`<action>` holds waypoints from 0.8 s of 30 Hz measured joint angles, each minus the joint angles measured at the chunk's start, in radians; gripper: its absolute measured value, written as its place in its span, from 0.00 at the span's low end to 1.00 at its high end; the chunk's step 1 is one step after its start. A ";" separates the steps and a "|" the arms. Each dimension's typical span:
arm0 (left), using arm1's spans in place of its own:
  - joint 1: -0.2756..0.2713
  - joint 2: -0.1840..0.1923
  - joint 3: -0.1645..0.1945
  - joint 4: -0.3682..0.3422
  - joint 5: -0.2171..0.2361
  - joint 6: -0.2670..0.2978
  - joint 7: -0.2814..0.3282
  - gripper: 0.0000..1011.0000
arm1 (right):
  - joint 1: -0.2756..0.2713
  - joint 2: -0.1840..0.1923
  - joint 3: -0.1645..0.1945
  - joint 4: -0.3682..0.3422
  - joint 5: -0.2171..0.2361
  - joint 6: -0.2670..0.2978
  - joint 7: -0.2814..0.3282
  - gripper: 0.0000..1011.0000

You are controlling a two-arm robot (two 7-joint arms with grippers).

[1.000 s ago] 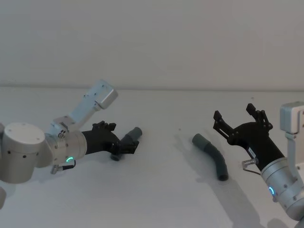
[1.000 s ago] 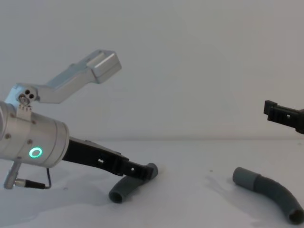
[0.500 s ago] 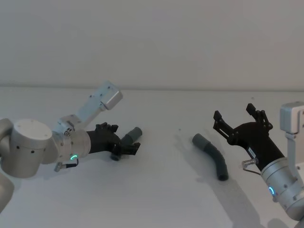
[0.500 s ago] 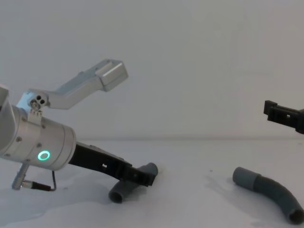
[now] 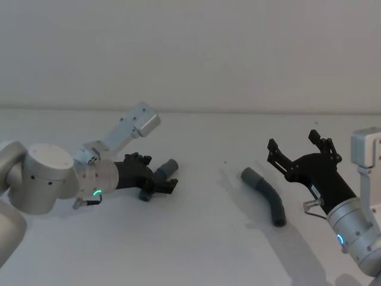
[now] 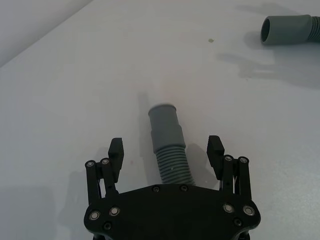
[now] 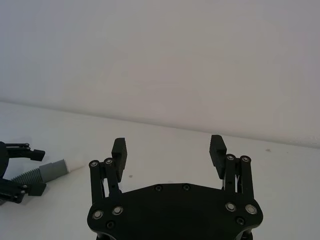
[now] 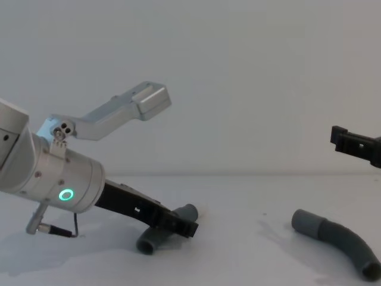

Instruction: Use both hands to pick up one end of the pipe from the table, align the ends, and insert them.

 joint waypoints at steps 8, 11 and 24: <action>-0.018 -0.012 0.007 0.025 0.012 -0.003 -0.014 0.99 | 0.000 0.000 0.000 0.000 0.000 0.000 0.000 0.99; -0.022 -0.015 0.009 0.030 0.016 -0.003 -0.018 0.99 | 0.000 0.000 0.000 0.000 0.000 0.000 0.000 0.99; -0.030 -0.028 0.005 0.039 0.021 0.018 -0.027 0.99 | 0.000 0.000 0.000 0.000 0.000 0.000 0.000 0.99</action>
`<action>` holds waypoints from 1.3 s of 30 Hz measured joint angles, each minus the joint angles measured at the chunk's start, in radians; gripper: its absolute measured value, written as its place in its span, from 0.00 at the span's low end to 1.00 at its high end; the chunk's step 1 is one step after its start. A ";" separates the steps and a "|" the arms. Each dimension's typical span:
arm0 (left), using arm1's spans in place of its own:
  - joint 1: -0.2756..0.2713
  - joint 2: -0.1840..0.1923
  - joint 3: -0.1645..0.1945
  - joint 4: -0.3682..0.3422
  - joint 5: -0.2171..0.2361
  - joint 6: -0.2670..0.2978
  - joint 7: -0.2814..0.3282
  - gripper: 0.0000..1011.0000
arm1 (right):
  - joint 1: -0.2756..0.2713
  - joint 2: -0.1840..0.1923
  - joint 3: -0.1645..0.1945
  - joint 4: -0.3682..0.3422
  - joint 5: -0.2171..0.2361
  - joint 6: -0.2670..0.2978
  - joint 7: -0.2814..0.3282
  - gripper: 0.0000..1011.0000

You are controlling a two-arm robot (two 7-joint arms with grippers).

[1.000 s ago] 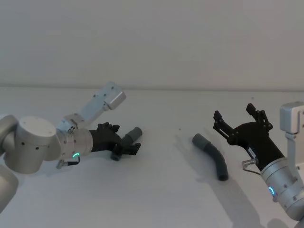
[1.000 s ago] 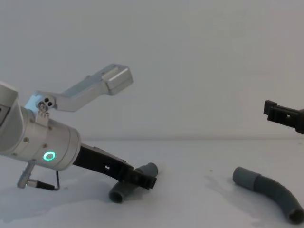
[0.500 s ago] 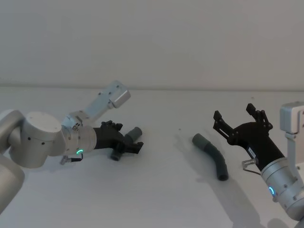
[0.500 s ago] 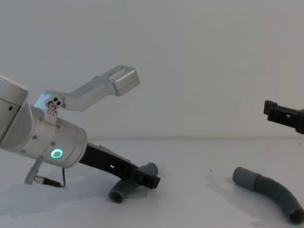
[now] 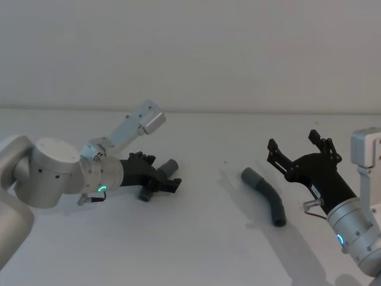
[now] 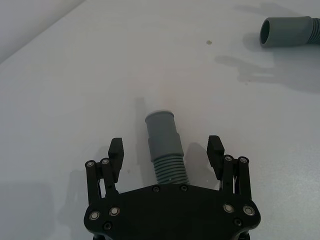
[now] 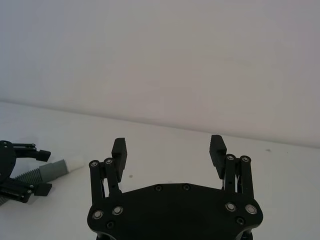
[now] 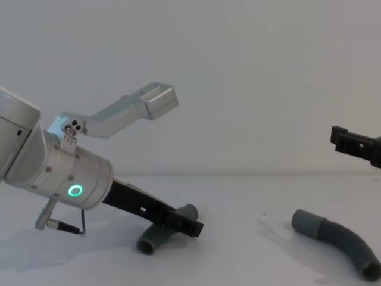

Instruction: Use both hands to pick up one end of the pipe from the table, align the ends, and insert them.

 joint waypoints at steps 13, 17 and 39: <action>0.009 -0.003 -0.011 -0.014 -0.011 0.034 0.001 0.99 | 0.000 0.000 0.000 0.000 0.000 0.000 0.000 0.99; 0.011 -0.002 -0.012 -0.018 -0.013 0.040 0.003 0.99 | 0.000 0.000 0.000 0.000 0.000 0.000 0.000 0.99; 0.017 0.002 -0.016 -0.030 -0.018 0.057 0.007 0.58 | 0.000 0.000 0.000 0.000 0.000 0.000 0.000 0.99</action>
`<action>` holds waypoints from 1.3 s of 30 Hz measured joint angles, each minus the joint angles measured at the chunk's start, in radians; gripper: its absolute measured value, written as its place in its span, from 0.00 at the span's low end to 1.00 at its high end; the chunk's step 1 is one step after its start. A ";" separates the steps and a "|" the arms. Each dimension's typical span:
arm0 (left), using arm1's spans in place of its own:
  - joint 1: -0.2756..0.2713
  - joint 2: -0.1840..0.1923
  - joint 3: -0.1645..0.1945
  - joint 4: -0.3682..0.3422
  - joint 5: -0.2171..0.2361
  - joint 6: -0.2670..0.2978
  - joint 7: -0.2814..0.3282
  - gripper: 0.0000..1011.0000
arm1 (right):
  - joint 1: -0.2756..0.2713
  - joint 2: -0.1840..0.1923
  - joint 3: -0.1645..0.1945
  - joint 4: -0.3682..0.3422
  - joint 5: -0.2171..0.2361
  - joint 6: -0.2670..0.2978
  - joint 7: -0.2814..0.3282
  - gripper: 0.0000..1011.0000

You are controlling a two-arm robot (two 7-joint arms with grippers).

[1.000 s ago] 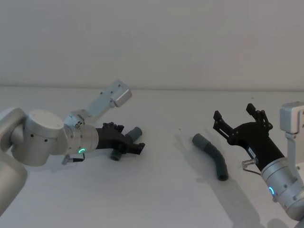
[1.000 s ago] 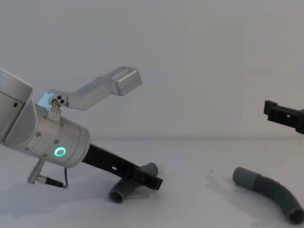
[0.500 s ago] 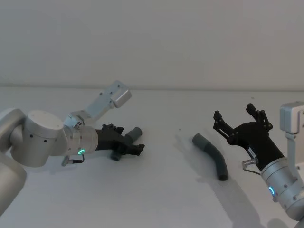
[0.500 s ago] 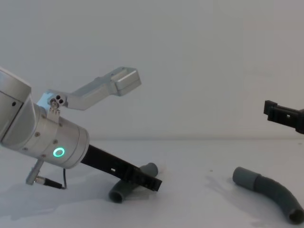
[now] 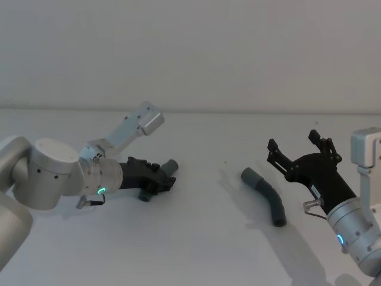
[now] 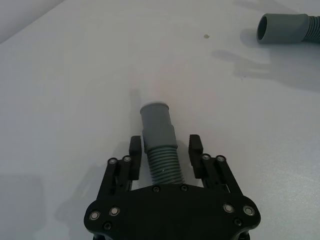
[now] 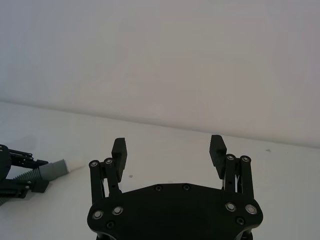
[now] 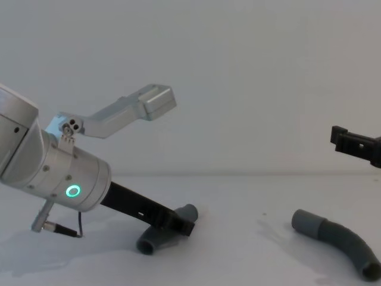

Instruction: Use both hands to pick up one end of the pipe from the table, align the ends, and insert them.

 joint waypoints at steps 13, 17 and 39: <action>0.001 0.001 0.000 -0.002 -0.001 0.002 0.001 0.34 | 0.000 0.000 0.000 0.000 0.000 0.000 0.000 0.99; 0.001 0.001 0.000 -0.002 -0.001 0.002 0.001 0.34 | 0.000 0.000 0.000 0.000 0.000 0.000 0.000 0.99; 0.001 0.001 0.000 -0.002 -0.001 0.003 0.000 0.34 | 0.012 0.007 -0.007 -0.012 -0.001 0.035 0.021 0.99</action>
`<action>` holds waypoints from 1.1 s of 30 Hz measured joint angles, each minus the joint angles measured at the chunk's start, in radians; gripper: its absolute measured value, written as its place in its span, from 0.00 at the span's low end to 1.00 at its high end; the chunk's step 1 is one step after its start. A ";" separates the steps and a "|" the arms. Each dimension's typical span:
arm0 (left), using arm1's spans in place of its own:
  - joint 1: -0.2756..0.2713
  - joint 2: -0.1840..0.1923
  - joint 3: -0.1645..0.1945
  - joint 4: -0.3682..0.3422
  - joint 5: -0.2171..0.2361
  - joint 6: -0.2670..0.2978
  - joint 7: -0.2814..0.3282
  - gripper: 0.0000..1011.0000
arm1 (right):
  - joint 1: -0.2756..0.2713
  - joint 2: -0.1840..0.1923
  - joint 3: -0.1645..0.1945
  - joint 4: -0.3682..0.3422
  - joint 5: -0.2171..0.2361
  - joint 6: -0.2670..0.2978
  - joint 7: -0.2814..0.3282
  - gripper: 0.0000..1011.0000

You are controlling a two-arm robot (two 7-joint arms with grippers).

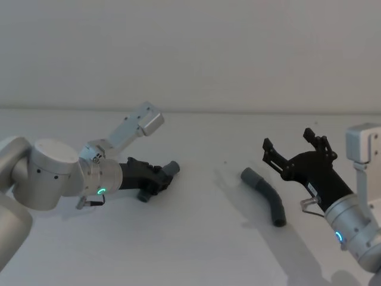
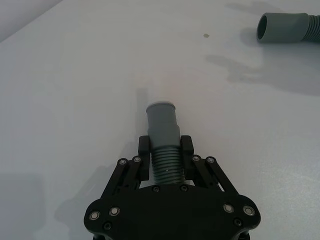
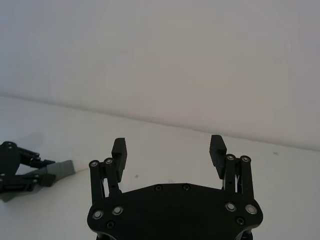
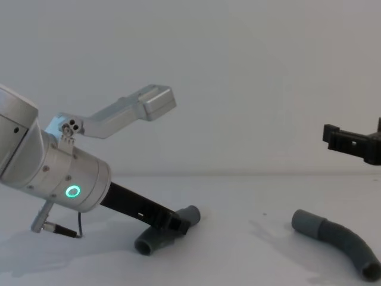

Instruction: Use both hands to pick up one end of the pipe from the table, align the ends, and insert them.

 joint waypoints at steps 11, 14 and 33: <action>0.000 0.000 0.000 0.000 0.000 0.000 0.000 0.34 | 0.015 0.023 -0.003 -0.047 0.014 0.158 0.022 0.99; 0.000 0.000 0.000 0.000 0.000 0.000 0.000 0.34 | 0.019 0.028 -0.001 -0.061 0.021 0.226 0.023 0.99; 0.000 0.000 0.000 0.000 0.000 0.000 0.000 0.34 | 0.047 0.027 0.007 -0.062 0.033 0.469 0.001 0.99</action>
